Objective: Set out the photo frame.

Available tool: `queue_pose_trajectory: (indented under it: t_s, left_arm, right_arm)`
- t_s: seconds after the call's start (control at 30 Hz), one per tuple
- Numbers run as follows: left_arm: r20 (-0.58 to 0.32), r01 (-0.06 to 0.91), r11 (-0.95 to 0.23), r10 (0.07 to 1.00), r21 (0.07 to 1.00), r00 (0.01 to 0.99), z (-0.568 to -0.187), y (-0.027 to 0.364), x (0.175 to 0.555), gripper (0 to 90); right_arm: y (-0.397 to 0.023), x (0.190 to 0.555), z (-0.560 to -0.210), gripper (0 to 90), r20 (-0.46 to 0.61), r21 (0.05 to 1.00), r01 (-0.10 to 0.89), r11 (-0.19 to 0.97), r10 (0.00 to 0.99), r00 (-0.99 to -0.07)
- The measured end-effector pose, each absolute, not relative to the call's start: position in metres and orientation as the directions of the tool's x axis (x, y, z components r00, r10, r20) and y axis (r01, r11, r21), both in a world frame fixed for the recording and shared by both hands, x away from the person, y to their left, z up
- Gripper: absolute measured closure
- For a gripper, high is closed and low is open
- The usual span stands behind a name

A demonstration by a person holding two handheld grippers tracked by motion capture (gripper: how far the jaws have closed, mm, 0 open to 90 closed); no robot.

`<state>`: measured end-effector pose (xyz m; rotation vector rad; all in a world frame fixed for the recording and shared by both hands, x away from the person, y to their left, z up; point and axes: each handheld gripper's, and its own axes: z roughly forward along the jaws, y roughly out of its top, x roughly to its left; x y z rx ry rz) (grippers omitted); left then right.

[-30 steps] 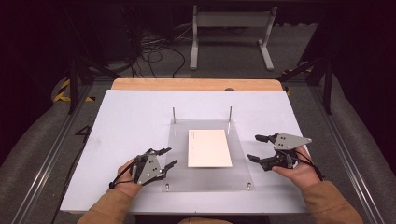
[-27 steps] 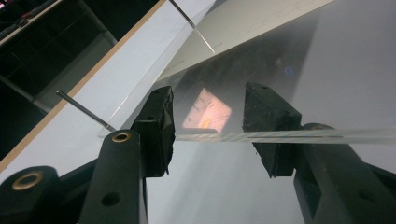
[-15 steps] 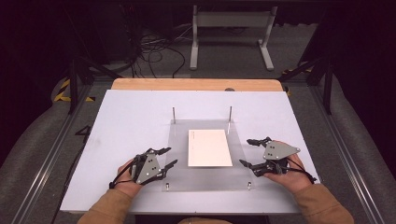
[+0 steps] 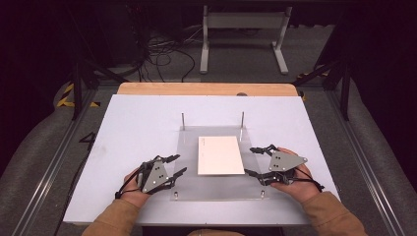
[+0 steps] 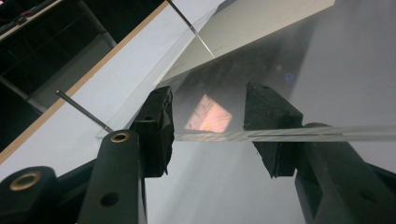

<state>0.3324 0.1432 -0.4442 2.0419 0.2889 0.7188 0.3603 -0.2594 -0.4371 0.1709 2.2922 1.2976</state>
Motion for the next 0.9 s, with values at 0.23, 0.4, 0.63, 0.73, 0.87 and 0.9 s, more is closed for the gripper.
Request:
queue_pose_trajectory:
  t_s: [0.23,0.4,0.63,0.73,0.87,0.9]
  left_arm:
    - [0.326,-0.042,-0.501,0.493,0.864,0.807,-0.439,0.145,0.334,52.8]
    - [0.307,-0.033,-0.478,0.508,0.878,0.804,-0.433,0.145,0.336,55.2]
    - [0.305,0.005,-0.496,0.543,0.868,0.782,-0.424,0.140,0.333,57.1]
    - [0.319,-0.001,-0.502,0.548,0.865,0.773,-0.422,0.138,0.332,58.0]
    - [0.363,-0.031,-0.523,0.546,0.851,0.755,-0.420,0.136,0.329,60.5]
    - [0.368,-0.037,-0.524,0.545,0.851,0.753,-0.420,0.136,0.329,60.8]
  right_arm:
    - [-0.261,0.360,-0.432,48.2,-0.324,0.861,-0.107,0.497,0.374,-0.869]
    - [-0.262,0.360,-0.426,53.8,-0.313,0.878,-0.108,0.466,0.390,-0.866]
    - [-0.262,0.360,-0.422,58.4,-0.312,0.891,-0.112,0.441,0.413,-0.856]
    - [-0.261,0.359,-0.419,59.7,-0.320,0.888,-0.113,0.446,0.422,-0.848]
    - [-0.258,0.357,-0.416,62.6,-0.362,0.867,-0.137,0.479,0.415,-0.835]
    - [-0.257,0.357,-0.414,63.2,-0.373,0.862,-0.145,0.487,0.412,-0.831]
